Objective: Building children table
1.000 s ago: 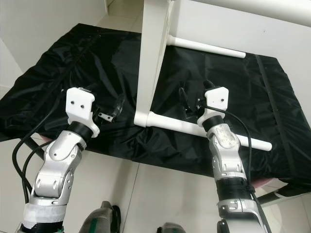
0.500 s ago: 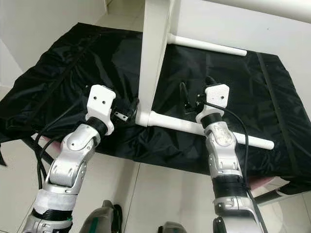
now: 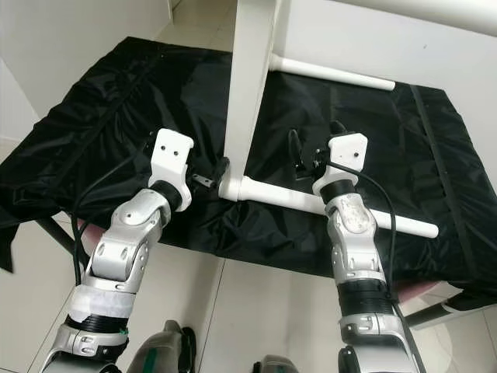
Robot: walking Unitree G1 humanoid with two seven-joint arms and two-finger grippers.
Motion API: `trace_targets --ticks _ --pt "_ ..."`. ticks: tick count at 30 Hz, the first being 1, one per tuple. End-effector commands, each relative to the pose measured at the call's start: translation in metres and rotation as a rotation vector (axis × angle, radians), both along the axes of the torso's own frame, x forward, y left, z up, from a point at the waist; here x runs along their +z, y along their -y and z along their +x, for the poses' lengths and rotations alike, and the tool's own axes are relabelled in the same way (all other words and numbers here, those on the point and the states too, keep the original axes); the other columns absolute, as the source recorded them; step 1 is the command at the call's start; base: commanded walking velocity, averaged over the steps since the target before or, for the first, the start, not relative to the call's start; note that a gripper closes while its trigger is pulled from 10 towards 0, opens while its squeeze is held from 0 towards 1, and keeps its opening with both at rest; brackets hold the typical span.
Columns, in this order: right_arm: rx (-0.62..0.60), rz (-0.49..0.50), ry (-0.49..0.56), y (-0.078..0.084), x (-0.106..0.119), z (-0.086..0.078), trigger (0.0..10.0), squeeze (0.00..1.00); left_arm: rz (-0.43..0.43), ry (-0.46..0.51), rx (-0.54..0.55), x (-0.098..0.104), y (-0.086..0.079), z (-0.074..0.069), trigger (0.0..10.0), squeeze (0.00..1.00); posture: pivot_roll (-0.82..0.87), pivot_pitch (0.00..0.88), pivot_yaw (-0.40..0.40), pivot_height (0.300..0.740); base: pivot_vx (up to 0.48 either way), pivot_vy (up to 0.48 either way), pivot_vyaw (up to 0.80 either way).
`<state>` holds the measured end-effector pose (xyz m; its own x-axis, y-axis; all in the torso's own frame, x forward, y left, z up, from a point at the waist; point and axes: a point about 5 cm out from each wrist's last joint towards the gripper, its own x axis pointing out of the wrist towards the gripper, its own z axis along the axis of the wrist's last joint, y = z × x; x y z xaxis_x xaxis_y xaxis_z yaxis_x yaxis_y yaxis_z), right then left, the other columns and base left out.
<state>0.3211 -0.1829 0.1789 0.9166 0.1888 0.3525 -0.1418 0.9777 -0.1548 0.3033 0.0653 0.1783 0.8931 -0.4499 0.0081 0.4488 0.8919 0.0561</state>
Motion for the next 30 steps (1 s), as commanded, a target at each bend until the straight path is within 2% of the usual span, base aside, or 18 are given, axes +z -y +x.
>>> trace_targets --ticks 1,13,21,26,30 --pt "-0.01 0.003 0.014 0.001 0.005 0.001 10.0 0.0 0.012 -0.006 0.031 0.0 0.002 0.002 10.0 0.0 0.01 0.069 -0.011 0.74 0.0 0.0 0.0" --pt "-0.078 0.014 0.016 0.009 0.002 -0.001 10.0 0.0 0.057 0.064 0.012 0.006 0.004 0.003 10.0 0.0 0.02 0.071 -0.008 0.74 0.0 0.0 0.0" --pt "-0.095 0.02 0.017 0.011 0.002 -0.002 10.0 0.0 0.051 0.047 -0.07 0.008 0.013 0.004 10.0 0.0 0.01 0.073 0.006 0.74 0.0 0.0 0.0" --pt "-0.107 0.019 0.017 0.014 0.001 -0.003 10.0 0.0 0.049 0.059 -0.169 0.01 0.023 -0.002 10.0 0.0 0.0 0.075 0.01 0.74 0.0 0.0 0.0" --pt "-0.113 0.018 0.018 0.015 0.002 -0.003 10.0 0.0 0.06 0.058 -0.199 0.008 0.029 -0.005 10.0 0.0 0.0 0.077 0.011 0.74 0.0 0.0 0.0"
